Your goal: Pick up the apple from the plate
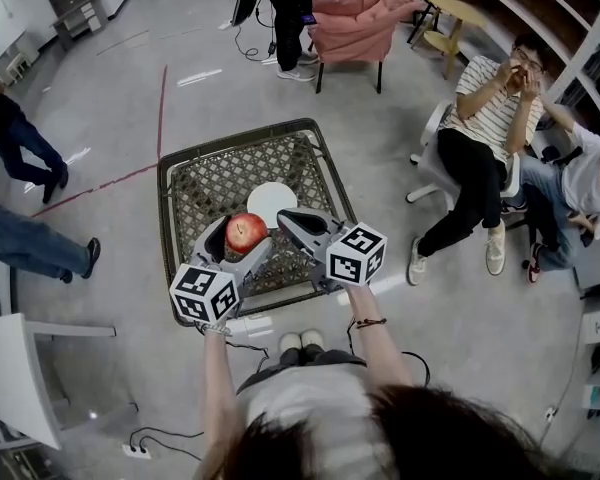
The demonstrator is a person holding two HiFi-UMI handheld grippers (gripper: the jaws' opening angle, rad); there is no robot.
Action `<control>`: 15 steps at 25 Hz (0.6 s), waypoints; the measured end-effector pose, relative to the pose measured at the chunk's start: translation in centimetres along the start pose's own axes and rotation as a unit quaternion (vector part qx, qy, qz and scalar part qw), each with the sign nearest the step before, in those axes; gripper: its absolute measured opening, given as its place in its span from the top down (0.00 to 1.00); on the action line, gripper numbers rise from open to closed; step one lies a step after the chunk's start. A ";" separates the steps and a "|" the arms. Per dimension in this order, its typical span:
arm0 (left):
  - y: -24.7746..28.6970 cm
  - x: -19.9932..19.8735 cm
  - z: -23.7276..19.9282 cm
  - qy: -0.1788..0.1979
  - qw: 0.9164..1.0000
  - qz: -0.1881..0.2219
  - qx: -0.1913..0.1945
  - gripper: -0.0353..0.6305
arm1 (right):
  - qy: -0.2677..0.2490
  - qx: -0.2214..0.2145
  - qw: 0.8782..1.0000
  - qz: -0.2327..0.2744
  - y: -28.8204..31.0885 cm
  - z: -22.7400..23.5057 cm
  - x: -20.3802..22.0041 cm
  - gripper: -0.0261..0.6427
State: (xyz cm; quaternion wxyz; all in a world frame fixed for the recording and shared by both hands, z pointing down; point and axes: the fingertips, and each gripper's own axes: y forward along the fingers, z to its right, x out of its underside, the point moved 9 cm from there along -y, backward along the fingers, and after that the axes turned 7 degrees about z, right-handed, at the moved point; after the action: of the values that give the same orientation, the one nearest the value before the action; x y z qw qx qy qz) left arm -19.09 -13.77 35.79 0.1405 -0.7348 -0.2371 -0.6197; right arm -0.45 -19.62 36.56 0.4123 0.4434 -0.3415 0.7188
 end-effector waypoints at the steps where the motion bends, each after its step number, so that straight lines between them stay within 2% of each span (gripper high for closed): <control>1: 0.0 -0.1 0.0 0.000 1.000 0.001 0.000 0.34 | 0.000 -0.001 1.000 0.000 0.0 0.0 -0.1 0.95; 15: -0.5 -0.1 0.5 -0.002 1.000 0.002 -0.005 0.34 | -0.001 -0.008 1.000 0.005 -0.7 -0.4 -0.1 0.95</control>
State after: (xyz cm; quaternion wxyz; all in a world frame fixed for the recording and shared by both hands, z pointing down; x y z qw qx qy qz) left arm -18.93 -13.09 35.58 0.1376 -0.7369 -0.2331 -0.6195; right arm 0.05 -18.96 36.43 0.4116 0.4395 -0.3499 0.7177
